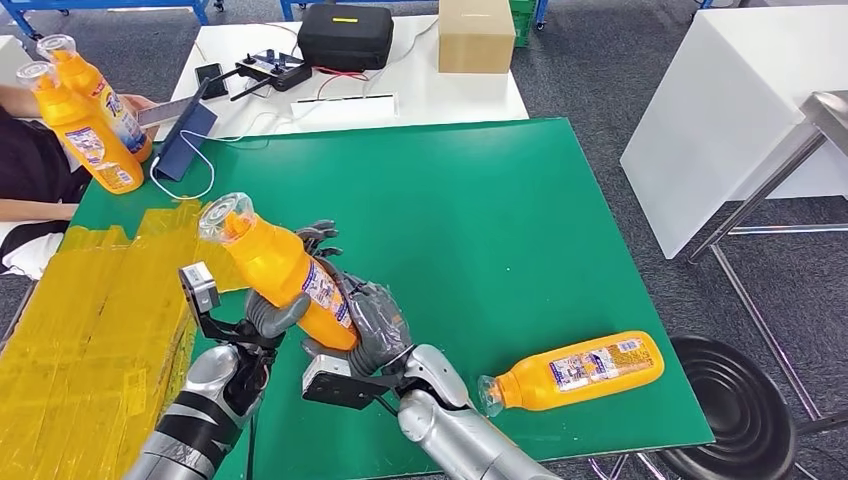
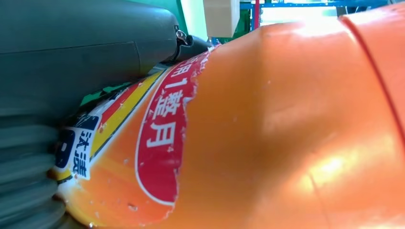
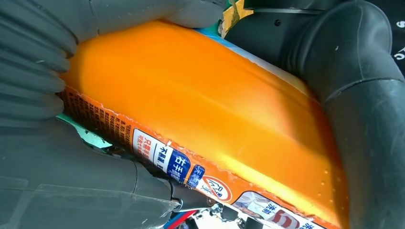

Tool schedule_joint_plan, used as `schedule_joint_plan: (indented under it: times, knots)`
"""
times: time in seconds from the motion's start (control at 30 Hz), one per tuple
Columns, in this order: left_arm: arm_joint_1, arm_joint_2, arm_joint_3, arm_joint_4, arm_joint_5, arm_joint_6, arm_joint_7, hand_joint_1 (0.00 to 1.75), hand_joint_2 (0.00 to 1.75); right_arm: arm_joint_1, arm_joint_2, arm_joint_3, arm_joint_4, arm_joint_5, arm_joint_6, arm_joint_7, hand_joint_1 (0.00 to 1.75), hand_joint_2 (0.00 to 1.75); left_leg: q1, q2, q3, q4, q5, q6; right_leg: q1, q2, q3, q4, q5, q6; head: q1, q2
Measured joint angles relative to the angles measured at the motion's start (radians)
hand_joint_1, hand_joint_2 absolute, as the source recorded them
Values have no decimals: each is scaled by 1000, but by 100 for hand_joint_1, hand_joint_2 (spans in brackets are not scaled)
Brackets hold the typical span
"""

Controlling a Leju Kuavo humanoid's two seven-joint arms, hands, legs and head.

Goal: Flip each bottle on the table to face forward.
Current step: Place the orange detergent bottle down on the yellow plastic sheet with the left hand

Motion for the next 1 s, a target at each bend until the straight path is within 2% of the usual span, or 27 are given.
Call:
schedule_joint_plan:
  times: [0.17,0.2,0.3,0.33,0.53,0.73,0.87,1.0]
  knots:
    - [9,-9,15,-9,13,26,7,175,175,-1,0,9,4,0,-26,8,175,175,0,0,0,0,0,0,0,0,0,0,0,0,0,0]
    - [10,-12,18,-13,15,33,10,175,175,-1,0,9,4,0,-35,9,147,175,0,0,0,0,0,0,0,0,0,0,0,0,0,0]
    - [14,-21,27,-26,17,60,20,175,175,3,1,10,5,4,-76,10,16,175,0,0,0,0,0,0,0,0,0,0,0,0,0,0]
    - [15,-24,30,-30,17,75,24,175,175,6,1,10,5,9,-94,10,0,175,0,0,0,0,0,0,0,0,0,0,0,0,0,0]
    - [15,-43,72,-55,13,181,44,175,175,51,0,12,-33,54,-187,1,0,175,0,1,-1,0,0,0,0,0,-1,0,0,0,0,0]
    - [-13,-51,154,-58,-37,376,53,175,175,136,-23,29,-187,100,-242,-26,0,175,0,-1,-2,0,1,-1,0,-2,-2,0,0,0,-1,0]
    - [-18,-52,192,-66,-69,433,49,175,175,179,-46,25,-297,104,-251,-20,0,175,0,0,-2,0,0,0,0,-2,-2,0,0,0,-1,0]
    - [-22,-49,228,-80,-156,568,39,175,175,224,-71,7,-410,33,-217,-34,0,175,0,-1,-2,0,0,0,0,-2,-2,0,0,0,-1,0]
